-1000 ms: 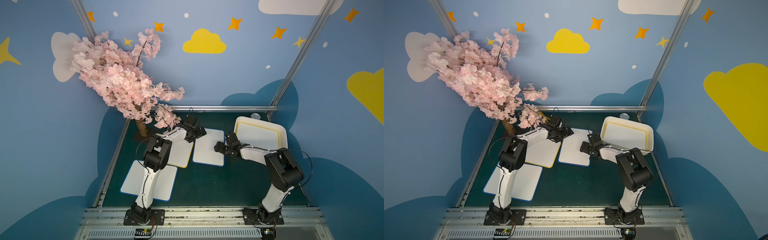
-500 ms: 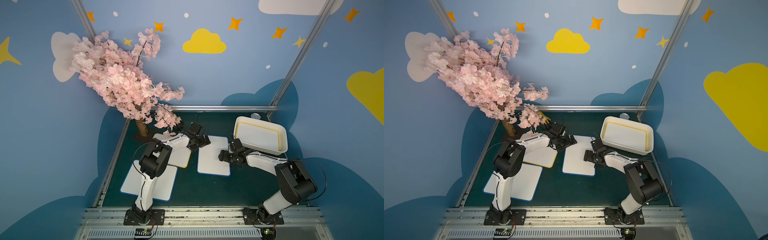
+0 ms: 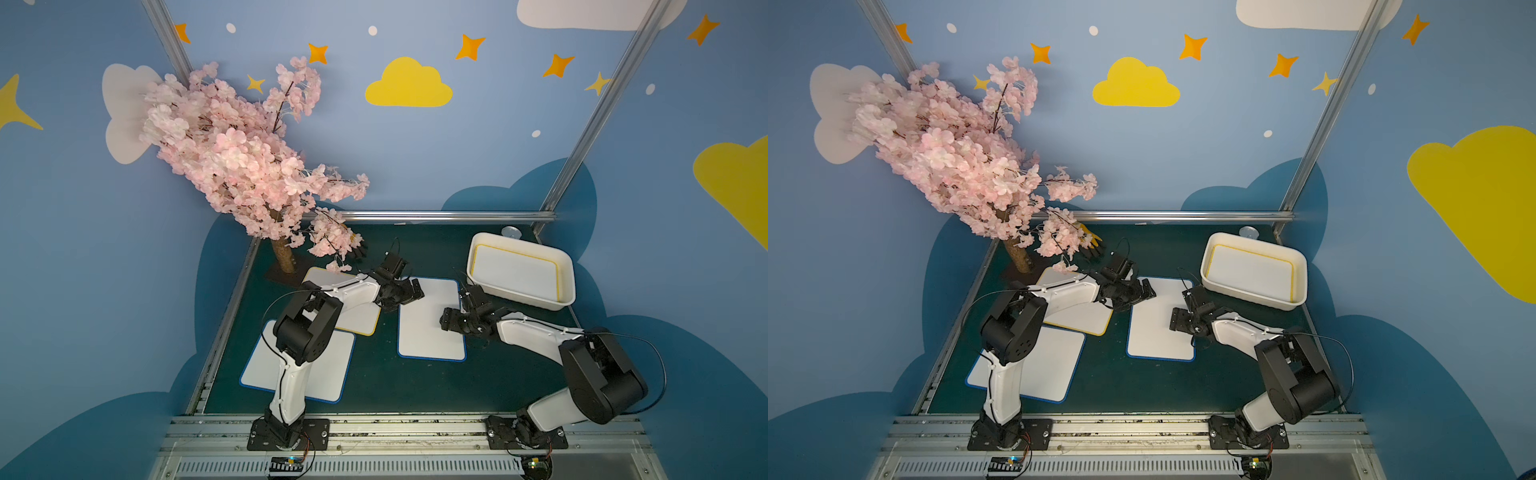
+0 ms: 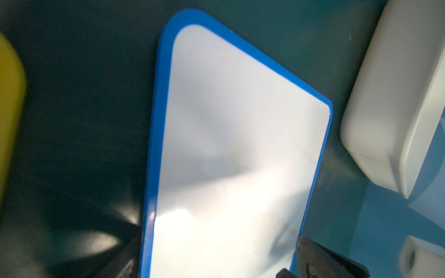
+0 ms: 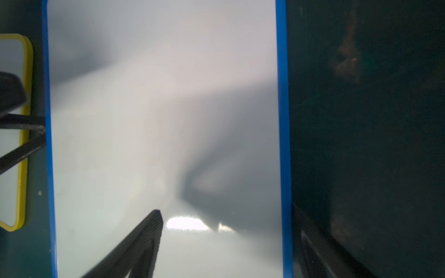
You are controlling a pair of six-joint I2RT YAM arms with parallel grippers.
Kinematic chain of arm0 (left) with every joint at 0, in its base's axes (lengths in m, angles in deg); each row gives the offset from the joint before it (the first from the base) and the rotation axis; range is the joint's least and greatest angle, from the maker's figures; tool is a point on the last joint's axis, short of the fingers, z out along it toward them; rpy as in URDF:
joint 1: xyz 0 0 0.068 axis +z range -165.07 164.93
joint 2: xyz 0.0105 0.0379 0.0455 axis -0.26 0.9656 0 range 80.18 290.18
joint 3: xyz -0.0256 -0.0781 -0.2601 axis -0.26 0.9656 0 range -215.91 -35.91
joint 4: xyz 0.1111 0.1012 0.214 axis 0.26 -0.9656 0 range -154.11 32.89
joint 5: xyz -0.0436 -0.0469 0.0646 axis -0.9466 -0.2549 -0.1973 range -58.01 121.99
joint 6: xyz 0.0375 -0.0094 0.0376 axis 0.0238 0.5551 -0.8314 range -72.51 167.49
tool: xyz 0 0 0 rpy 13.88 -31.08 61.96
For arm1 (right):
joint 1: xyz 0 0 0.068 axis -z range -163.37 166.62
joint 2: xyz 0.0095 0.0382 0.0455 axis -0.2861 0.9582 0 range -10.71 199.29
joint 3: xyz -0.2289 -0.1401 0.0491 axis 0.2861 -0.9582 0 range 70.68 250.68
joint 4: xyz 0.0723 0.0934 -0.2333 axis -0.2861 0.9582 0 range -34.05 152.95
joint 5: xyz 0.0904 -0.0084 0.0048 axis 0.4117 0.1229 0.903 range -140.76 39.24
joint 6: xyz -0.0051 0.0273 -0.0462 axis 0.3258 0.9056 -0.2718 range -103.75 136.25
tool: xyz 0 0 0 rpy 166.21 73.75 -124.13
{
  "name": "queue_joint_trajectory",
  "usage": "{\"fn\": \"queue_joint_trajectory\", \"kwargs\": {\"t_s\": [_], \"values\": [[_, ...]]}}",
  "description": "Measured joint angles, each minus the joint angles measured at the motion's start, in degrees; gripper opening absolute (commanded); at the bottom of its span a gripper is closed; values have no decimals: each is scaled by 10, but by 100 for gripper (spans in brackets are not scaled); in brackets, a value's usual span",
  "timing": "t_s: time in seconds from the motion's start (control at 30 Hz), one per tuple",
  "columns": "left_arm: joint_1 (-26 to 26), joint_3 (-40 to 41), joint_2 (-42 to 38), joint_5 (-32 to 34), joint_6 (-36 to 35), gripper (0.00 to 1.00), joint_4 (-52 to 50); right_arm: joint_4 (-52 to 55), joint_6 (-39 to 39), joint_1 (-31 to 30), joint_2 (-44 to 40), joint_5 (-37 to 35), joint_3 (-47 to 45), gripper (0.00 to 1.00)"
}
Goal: Put the whiteboard into the storage box
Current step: Move the whiteboard to the center of the board, then pick up the whiteboard at the center of the board.
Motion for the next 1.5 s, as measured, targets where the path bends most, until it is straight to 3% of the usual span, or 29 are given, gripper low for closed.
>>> {"fn": "queue_joint_trajectory", "kwargs": {"t_s": [0.47, 0.87, 1.5], "values": [[24, 108, -35, -135, 154, 96, 132, -7, 42, 10, 11, 13, 1, 84], [40, 116, -54, -192, 117, 87, 196, -7, 42, 20, 9, 26, 0, 84], [45, 171, -54, -248, 94, 41, 316, -52, 45, 35, 1, 56, -17, 84]]}}
